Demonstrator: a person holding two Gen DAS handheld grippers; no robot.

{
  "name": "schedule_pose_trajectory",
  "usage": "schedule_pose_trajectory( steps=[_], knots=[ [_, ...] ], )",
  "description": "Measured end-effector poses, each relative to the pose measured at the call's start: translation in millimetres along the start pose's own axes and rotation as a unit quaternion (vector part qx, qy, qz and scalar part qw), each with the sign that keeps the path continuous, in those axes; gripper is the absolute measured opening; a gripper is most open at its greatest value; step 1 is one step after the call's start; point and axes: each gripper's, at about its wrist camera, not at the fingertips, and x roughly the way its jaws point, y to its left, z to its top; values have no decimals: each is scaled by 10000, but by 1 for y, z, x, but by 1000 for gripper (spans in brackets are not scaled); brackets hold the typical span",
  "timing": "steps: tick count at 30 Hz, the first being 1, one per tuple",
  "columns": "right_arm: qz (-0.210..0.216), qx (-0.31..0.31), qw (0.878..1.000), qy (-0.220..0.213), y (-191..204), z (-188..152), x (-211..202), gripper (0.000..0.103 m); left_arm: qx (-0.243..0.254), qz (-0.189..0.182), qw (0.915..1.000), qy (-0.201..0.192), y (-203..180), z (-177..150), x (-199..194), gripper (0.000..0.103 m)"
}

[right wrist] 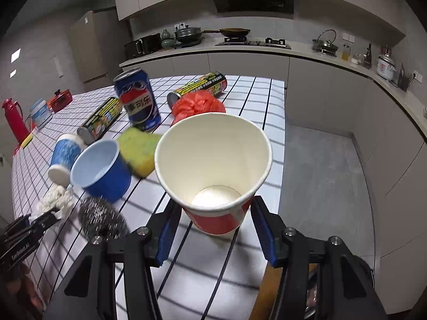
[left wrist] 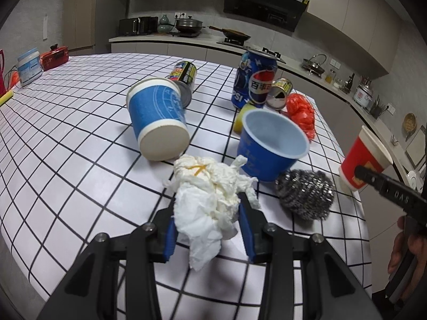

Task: Collect trash
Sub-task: 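Lift the tissue and paper cup and carry both over the black bin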

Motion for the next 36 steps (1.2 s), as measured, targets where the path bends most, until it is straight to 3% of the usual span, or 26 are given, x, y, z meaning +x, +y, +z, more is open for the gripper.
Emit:
schedule_pose_trajectory(
  steps=[15,36],
  knots=[
    [46,-8,9999,-120,-13,-24,-43,56,23,-82,9997,-242,-28,-6,-30,41],
    [-454,478,9976,-225,-91,-58,-92,56,454,-618,9968,-246,-113,-15,-32,41]
  ],
)
